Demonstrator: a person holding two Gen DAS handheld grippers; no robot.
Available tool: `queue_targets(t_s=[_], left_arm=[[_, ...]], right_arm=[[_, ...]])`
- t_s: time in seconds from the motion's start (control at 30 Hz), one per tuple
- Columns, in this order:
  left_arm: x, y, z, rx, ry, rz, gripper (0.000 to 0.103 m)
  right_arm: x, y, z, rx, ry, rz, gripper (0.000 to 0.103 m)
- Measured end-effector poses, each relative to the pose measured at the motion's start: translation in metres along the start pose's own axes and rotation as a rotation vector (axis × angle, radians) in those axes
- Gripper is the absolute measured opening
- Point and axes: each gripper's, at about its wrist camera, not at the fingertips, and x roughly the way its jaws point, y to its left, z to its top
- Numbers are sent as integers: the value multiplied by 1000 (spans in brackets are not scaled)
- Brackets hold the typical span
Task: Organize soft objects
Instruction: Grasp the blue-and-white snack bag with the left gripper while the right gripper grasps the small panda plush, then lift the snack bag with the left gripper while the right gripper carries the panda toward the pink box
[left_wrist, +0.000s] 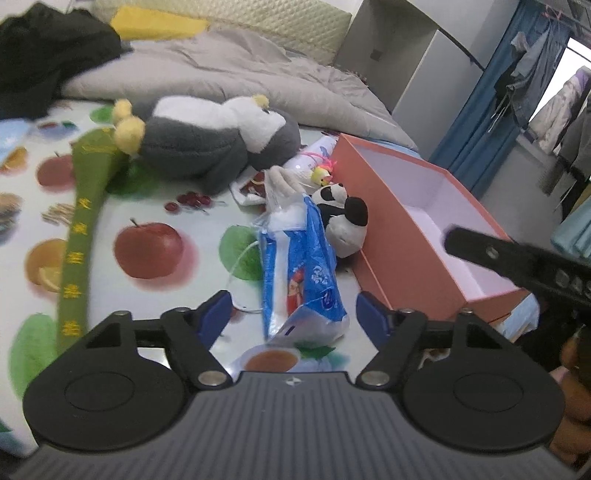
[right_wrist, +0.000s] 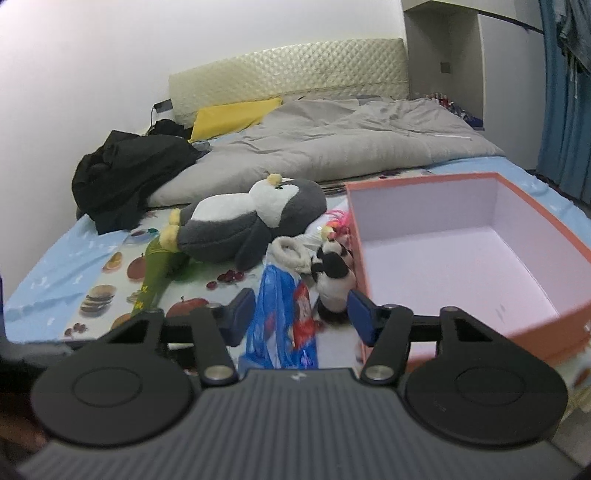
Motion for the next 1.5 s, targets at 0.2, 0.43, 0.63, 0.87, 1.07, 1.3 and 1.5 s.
queue_targets(t_s=[0.2, 0.43, 0.63, 0.87, 1.07, 1.3, 1.5], left_arm=[[34, 9, 4, -32, 20, -81, 63], [67, 22, -1, -64, 60, -159, 52], [87, 31, -2, -88, 91, -203, 39], [97, 35, -3, -84, 97, -220, 23], [93, 38, -3, -90, 82, -193, 16], [65, 41, 2, -81, 31, -128, 11], [31, 47, 1, -87, -18, -73, 10]], right_arm=[[55, 12, 16, -58, 25, -64, 46], [104, 20, 19, -146, 64, -152, 37], [137, 28, 19, -243, 80, -234, 34], [159, 32, 13, -341, 95, -306, 34], [163, 33, 9, -394, 103, -330, 22], [143, 40, 12, -383, 81, -288, 19], [122, 51, 11, -373, 69, -245, 18]])
